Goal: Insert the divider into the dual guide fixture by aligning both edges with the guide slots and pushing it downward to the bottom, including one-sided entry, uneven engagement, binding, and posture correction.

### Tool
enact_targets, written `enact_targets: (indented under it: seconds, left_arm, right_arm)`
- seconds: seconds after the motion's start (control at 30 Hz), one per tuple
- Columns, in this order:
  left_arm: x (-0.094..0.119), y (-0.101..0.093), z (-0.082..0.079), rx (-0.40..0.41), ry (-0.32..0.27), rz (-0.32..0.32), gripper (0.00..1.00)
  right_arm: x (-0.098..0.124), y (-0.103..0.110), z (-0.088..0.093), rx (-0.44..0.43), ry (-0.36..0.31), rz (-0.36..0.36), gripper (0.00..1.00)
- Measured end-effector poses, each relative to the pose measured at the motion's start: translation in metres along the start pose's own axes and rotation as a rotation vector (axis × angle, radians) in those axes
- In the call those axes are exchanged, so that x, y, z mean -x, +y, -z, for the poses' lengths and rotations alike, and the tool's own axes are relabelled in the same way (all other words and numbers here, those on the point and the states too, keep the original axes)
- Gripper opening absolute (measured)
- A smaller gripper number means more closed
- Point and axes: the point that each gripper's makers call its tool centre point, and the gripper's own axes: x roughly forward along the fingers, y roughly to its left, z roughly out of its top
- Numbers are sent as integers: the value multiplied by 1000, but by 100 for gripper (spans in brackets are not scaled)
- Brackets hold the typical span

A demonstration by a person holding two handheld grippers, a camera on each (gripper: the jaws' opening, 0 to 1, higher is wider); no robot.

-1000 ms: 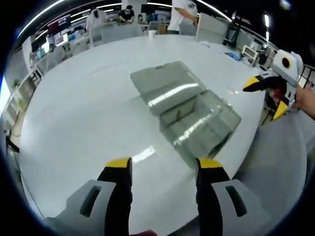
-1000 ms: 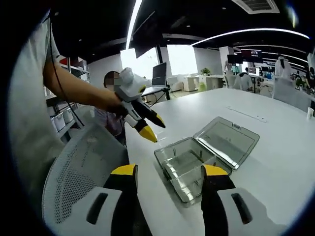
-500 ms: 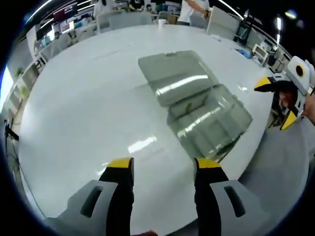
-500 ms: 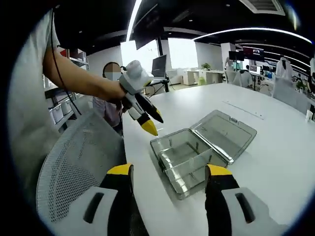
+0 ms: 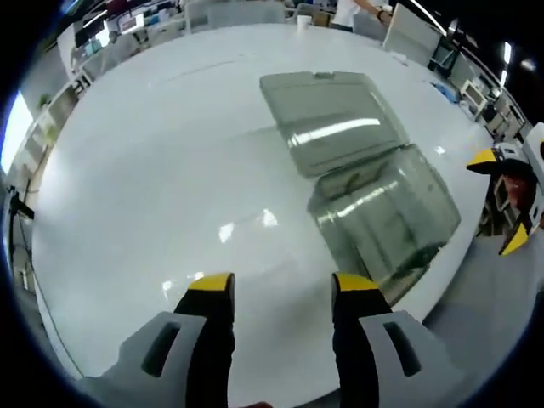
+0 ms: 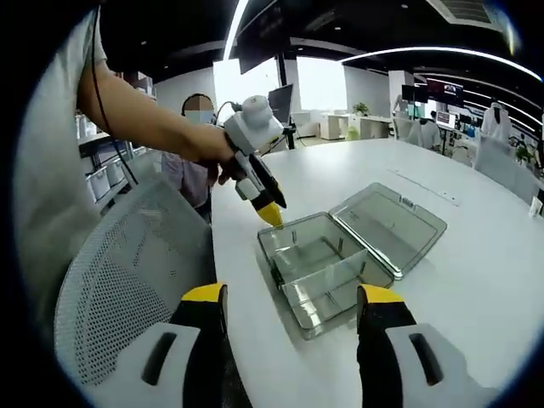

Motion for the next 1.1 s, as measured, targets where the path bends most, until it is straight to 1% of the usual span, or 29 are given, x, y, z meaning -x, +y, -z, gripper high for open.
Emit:
enact_targets:
  seconds: [0.17, 0.23, 0.3, 0.37, 0.4, 0.53, 0.73, 0.8, 0.87, 0.93, 1.1]
  left_arm:
    - [-5, 1, -3, 13, 22, -21, 42]
    - [-7, 2, -3, 6, 32, -32, 41]
    - [-9, 5, -1, -1, 52, -50, 40]
    - [-13, 5, 2, 15, 75, -47, 40]
    - [-14, 4, 3, 11, 83, -51, 40]
    - [-19, 7, 4, 7, 101, -64, 39]
    - [-18, 8, 3, 2, 108, -79, 39]
    - [-18, 11, 2, -14, 104, -100, 41]
    - [-18, 11, 1, 4, 96, -100, 41]
    - [-18, 12, 3, 4, 103, -103, 41]
    - [-19, 13, 1, 9, 98, -110, 43]
  right_arm:
    - [1, -3, 2, 1, 1, 0, 59]
    - [2, -4, 2, 1, 2, -1, 59]
    - [3, -6, 3, 2, 5, 0, 59]
    - [3, -7, 3, 1, 3, 0, 59]
    - [4, -7, 3, 0, 2, -1, 59]
    - [5, -9, 3, 2, 2, 0, 59]
    - [6, -8, 5, 1, 4, -1, 59]
    - [6, -8, 4, 0, 1, -3, 59]
    - [6, -8, 3, 0, -1, -2, 59]
    - [6, -8, 3, 0, -1, -4, 59]
    - [8, -7, 5, -2, -1, -3, 59]
